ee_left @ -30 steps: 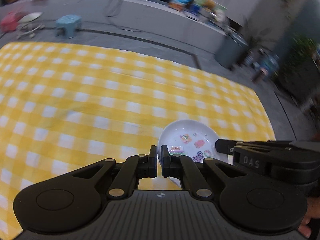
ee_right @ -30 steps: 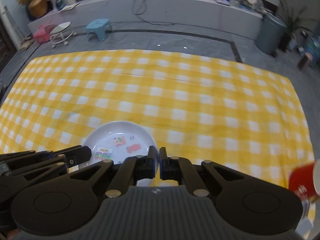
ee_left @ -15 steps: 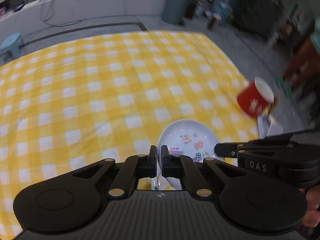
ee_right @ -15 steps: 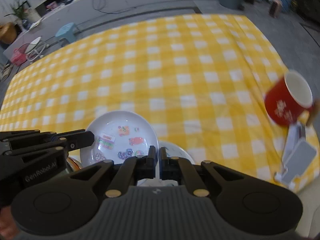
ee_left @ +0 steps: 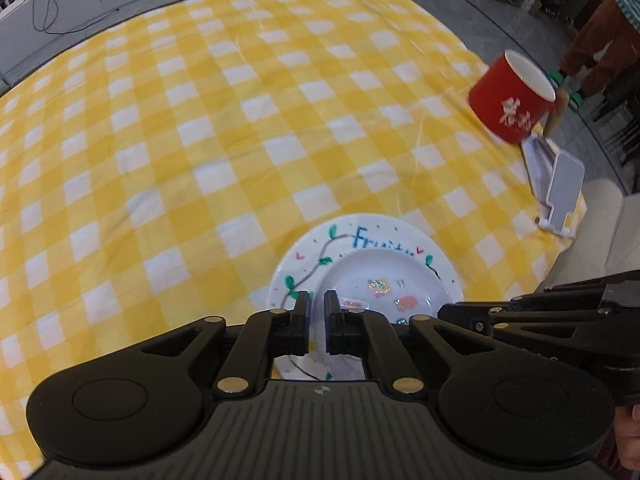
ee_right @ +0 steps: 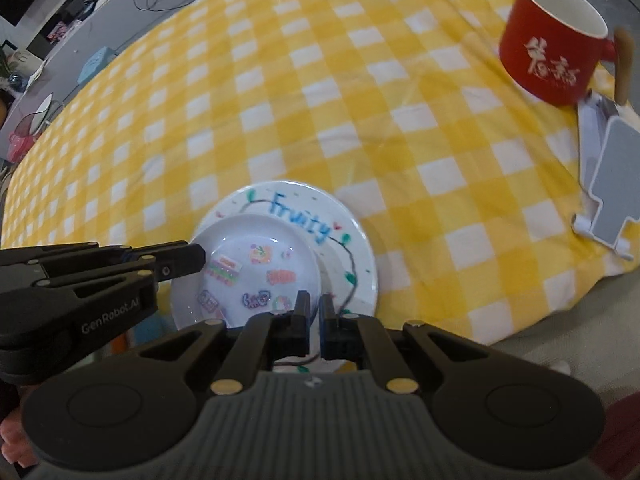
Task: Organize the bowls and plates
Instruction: 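Lower the small plate onto the Fruity plate and open both tools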
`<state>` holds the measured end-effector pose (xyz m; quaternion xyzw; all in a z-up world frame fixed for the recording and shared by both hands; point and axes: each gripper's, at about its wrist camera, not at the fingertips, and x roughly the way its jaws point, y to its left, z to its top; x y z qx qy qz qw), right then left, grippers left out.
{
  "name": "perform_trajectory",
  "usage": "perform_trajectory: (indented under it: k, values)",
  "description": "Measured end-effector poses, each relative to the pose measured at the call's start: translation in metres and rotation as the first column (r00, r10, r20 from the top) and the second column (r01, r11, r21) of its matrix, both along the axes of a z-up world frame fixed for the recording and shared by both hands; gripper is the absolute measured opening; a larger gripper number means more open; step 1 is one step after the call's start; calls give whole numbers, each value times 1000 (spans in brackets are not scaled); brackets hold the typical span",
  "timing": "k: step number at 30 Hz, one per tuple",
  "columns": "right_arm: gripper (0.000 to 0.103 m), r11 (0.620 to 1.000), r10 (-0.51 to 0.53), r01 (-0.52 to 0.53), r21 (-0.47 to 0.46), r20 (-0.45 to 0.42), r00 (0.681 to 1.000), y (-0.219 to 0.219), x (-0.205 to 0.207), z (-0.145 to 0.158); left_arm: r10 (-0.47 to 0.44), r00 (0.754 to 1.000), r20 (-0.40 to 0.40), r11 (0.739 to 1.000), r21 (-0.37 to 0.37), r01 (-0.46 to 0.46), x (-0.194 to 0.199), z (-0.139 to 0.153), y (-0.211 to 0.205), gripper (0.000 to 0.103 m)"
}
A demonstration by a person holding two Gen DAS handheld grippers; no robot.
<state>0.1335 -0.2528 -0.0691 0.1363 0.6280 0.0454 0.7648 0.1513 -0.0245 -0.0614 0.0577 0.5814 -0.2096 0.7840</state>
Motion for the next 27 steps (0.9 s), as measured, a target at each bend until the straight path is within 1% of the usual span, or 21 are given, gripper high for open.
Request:
perform_trajectory:
  k: [4,8,11,13,15,16,17,18,20,22,23,24,25,26,27]
  values:
    - [1,1000,-6,6,3,-13,1000,-1,0,-12,-32,999,21,996,87,30,-4,-10,-17,8]
    - [1,1000,18,-18,-7,1,1000,0,0,-16,-48,998,41,989,141,41,-7,-14,-24,11]
    - [1,1000,14,-14,2,8,1000,-1,1,-15,-47,998,42,988,148,40,-6,-15,-24,11]
    - [6,1000,20,-20,4,13,1000,0,1,-16,-66,996,58,989,139,58,-6,-14,-23,12]
    - [7,998,58,-57,-30,28,998,5,-3,-15,-84,994,70,988,132,74,-7,-12,-23,23]
    - [10,997,71,-70,-37,37,997,7,-4,-14,-81,994,76,989,128,71,-7,-10,-22,26]
    - [13,997,77,-76,-35,43,996,8,-5,-13,-81,993,87,990,127,69,-8,-8,-22,30]
    - [20,997,74,-73,-28,45,996,8,-5,-12,-80,992,102,990,128,67,-9,-6,-21,31]
    - [26,998,59,-58,-22,51,997,7,-7,-10,-81,988,130,988,140,63,-10,-2,-20,33]
    - [38,998,51,-48,-35,76,996,5,-9,-7,-72,986,149,989,141,51,-10,3,-17,40]
    - [42,998,45,-41,-47,88,995,3,-10,-4,-63,986,155,990,135,42,-9,5,-15,44]
    - [51,998,40,-35,-57,94,995,2,-11,-2,-52,986,157,991,133,31,-9,8,-12,46]
    - [61,998,38,-32,-58,102,994,0,-13,1,-41,986,159,991,130,20,-8,10,-10,47]
    - [65,998,39,-34,-49,110,993,-2,-15,3,-35,986,166,992,124,14,-9,12,-8,48]
    - [75,999,43,-39,-36,119,992,-4,-17,5,-35,984,177,993,118,14,-10,16,-6,54]
